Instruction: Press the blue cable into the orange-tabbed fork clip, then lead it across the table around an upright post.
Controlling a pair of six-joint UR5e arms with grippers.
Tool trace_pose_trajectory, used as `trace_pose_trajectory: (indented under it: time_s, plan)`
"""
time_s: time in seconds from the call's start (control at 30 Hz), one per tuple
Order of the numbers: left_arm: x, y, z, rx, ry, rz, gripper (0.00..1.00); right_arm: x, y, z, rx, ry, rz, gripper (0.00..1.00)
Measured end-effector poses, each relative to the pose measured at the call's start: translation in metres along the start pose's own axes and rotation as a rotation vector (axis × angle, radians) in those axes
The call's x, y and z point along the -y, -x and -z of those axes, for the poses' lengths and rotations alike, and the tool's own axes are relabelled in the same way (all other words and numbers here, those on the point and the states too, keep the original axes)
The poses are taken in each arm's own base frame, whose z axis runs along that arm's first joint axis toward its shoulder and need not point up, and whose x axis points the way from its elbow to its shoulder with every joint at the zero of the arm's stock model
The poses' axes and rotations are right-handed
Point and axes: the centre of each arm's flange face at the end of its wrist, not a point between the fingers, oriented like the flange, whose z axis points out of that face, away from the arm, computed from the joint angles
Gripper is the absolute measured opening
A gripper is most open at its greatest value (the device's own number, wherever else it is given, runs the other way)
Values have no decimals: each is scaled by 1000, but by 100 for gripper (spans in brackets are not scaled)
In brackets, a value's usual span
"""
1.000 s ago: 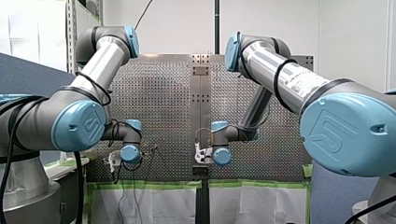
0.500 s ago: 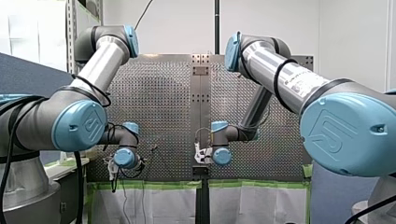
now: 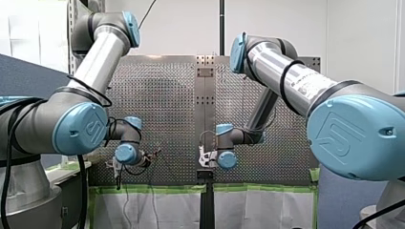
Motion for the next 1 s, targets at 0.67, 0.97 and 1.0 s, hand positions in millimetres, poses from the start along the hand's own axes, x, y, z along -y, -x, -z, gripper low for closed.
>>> trace_pose_trajectory:
  time_s: [0.67,0.97,1.0]
  plan:
    - [20,17,21,80,-69,-63,100,0,0,0,3,-1,-7,0]
    - [26,15,24,78,-58,-77,100,0,0,0,4,-1,-7,0]
    - [26,15,24,78,-58,-77,100,0,0,0,4,-1,-7,0]
